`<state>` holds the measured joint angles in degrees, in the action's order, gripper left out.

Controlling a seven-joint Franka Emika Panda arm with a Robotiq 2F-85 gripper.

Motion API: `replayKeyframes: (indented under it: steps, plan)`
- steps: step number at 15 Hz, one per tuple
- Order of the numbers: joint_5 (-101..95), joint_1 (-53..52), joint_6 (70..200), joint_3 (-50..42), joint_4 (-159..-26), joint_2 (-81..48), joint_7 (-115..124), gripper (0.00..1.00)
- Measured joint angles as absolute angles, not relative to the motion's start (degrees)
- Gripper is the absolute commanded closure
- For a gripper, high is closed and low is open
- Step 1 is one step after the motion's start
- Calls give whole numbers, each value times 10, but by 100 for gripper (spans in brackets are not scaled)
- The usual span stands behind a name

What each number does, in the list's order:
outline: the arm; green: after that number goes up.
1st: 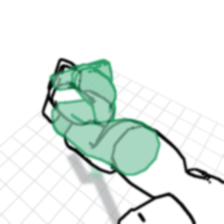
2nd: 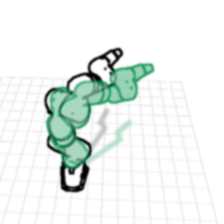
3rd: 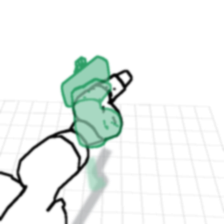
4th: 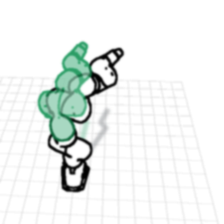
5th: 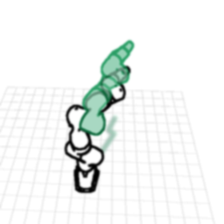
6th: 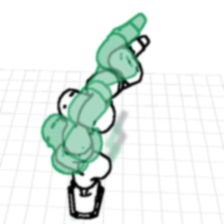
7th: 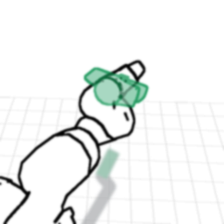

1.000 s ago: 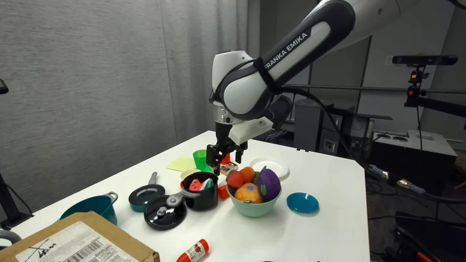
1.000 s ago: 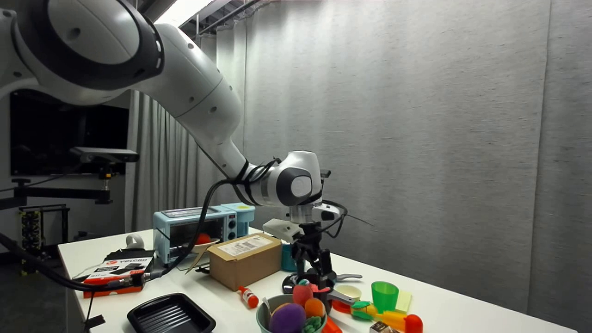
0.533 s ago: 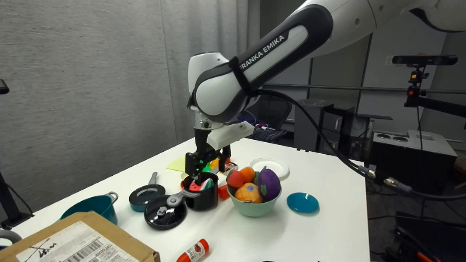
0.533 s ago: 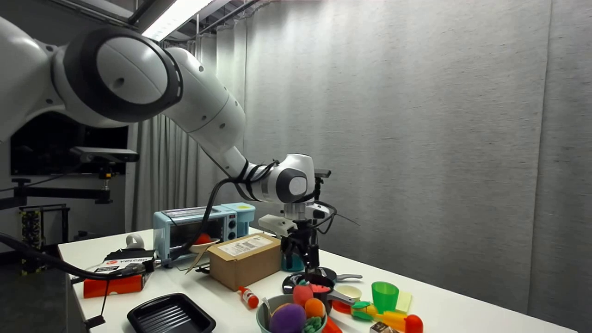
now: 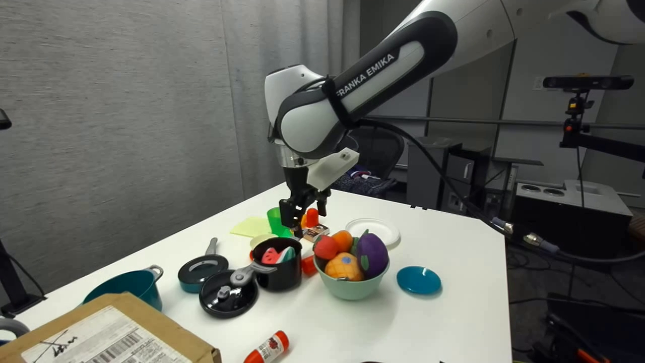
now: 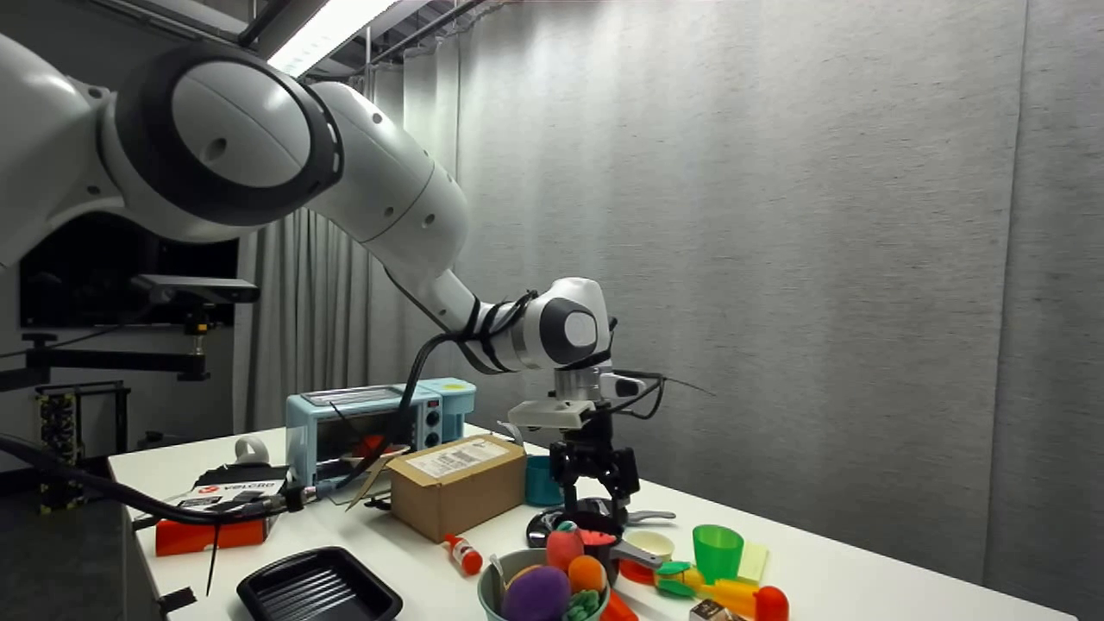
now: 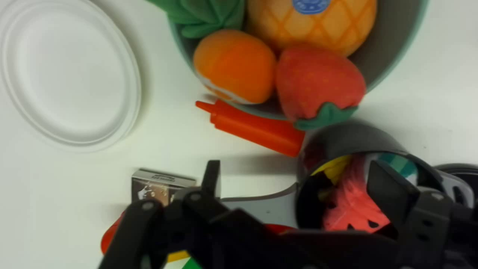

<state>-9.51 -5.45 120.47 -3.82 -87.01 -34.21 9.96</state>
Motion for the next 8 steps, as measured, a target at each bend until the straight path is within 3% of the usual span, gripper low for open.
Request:
replayKeyframes:
  steps: [8]
  plan:
    - [-116, -46, 1219, -46, -912, -305, 65, 0]
